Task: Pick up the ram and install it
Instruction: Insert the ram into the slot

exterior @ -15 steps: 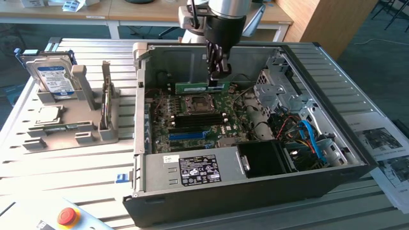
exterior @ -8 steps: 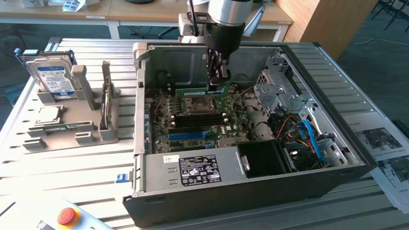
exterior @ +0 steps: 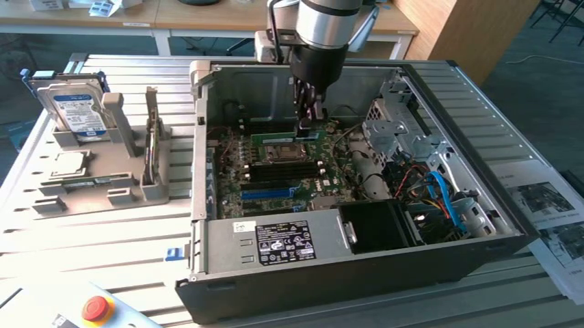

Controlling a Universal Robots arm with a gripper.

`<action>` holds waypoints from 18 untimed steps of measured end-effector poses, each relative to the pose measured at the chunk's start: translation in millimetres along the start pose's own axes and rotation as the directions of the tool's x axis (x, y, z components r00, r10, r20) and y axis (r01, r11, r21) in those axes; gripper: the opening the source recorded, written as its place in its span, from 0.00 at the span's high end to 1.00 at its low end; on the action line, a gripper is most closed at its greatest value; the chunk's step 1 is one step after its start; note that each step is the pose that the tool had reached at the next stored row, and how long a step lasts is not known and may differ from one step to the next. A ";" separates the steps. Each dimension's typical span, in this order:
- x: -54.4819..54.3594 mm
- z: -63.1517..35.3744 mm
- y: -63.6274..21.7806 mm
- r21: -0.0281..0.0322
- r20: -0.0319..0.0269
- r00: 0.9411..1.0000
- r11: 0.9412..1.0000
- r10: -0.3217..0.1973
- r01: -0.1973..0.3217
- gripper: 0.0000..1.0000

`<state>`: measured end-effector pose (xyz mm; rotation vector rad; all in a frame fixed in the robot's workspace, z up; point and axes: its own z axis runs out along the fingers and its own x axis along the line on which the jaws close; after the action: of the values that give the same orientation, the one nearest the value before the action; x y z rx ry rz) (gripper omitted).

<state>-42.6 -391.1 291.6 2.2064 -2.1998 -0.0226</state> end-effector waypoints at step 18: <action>6.0 1.0 0.0 0.000 0.001 0.999 0.999 0.039 -0.039 0.88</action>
<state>-42.6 -397.2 290.6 2.1636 -2.2420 -0.0232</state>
